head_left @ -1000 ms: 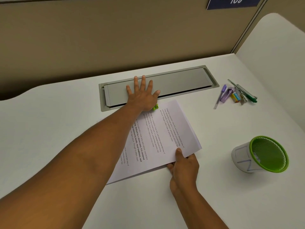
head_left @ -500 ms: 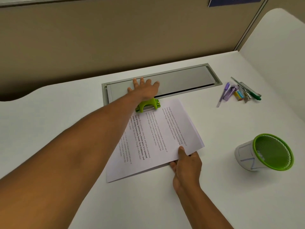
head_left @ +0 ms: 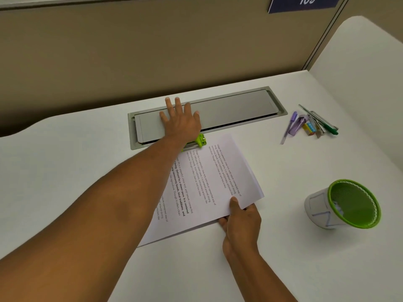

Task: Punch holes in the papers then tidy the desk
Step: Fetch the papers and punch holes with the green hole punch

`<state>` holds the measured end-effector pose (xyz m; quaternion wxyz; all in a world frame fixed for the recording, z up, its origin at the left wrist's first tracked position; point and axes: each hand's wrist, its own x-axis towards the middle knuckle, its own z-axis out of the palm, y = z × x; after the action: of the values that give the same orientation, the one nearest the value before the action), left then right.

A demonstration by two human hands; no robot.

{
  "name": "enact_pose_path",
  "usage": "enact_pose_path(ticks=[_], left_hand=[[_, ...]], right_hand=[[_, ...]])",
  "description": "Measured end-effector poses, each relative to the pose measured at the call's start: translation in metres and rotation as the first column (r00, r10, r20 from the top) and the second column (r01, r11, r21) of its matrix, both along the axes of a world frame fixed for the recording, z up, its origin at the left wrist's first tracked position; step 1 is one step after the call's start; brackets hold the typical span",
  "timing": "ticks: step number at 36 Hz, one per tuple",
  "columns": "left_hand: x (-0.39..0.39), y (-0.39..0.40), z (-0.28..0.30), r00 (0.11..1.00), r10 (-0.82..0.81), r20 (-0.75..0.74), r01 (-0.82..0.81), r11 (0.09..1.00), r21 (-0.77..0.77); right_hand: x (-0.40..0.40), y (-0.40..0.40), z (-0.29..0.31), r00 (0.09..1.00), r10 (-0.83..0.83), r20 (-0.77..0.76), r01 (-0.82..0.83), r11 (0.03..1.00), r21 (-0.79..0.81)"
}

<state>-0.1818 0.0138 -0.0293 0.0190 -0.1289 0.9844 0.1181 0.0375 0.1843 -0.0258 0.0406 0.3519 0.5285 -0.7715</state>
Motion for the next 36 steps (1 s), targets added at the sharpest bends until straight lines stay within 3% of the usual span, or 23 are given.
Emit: enact_pose_path(ticks=[5, 11, 19, 36], left_hand=[[0.002, 0.001, -0.003, 0.995, -0.003, -0.099, -0.002, 0.999, -0.05], [0.002, 0.0, -0.001, 0.995, -0.022, -0.1, 0.018, 0.999, -0.033], [-0.001, -0.002, 0.005, 0.999, -0.007, -0.038, 0.01, 0.997, 0.08], [0.006, -0.001, 0.012, 0.985, -0.082, -0.153, 0.11, 0.977, 0.184]], right_hand=[[0.001, -0.001, -0.001, 1.0, -0.018, -0.002, 0.018, 1.0, -0.02], [0.001, -0.001, 0.001, 1.0, -0.025, -0.009, 0.024, 0.999, -0.043], [0.006, 0.001, 0.004, 1.0, -0.005, -0.01, 0.005, 0.998, -0.058], [0.021, 0.003, 0.006, 1.0, -0.018, -0.011, 0.018, 1.0, 0.0]])
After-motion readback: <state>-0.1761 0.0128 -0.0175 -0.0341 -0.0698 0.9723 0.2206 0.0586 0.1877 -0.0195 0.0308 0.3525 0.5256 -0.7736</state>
